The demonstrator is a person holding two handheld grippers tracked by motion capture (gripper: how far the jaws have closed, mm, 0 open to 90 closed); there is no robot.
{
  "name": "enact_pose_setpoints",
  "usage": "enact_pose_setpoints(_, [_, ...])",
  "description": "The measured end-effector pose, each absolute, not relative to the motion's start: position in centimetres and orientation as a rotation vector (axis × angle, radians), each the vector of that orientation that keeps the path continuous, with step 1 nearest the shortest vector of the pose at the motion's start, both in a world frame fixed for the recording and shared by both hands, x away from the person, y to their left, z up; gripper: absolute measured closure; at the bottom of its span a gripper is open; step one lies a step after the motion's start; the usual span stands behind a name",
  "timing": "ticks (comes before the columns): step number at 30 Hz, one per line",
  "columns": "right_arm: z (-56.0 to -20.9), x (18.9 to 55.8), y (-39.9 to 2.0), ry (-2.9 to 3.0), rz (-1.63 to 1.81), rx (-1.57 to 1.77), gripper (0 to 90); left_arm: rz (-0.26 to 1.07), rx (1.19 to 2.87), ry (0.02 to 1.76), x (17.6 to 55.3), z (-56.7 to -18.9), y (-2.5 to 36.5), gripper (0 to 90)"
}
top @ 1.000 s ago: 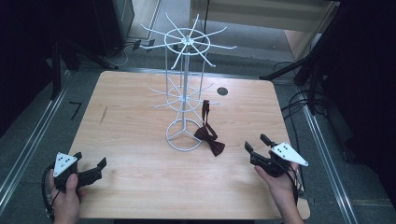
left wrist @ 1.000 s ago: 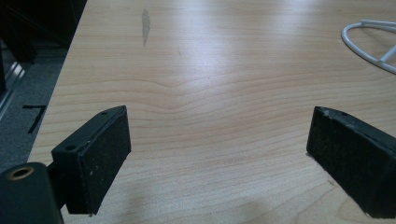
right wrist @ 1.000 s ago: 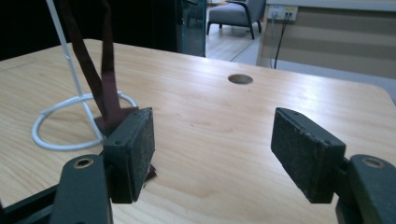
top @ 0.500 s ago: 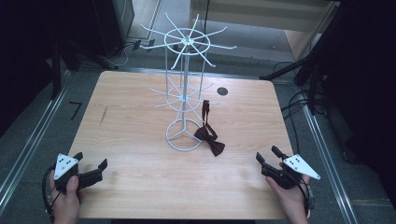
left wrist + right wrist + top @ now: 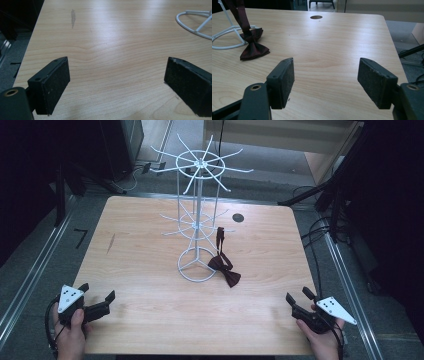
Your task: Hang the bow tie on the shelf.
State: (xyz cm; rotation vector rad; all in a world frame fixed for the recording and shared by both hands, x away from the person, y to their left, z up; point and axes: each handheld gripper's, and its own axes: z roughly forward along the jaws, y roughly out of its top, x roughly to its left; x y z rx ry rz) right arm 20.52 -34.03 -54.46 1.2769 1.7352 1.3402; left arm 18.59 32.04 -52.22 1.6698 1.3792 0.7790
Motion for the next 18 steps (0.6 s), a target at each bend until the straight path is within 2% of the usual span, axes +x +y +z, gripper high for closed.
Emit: enact_pose_setpoints(18, [-55.0,19.0,-36.6,1.684,1.336,1.361,29.9,0.775,1.665,1.373,18.5,-52.2,32.1,7.0])
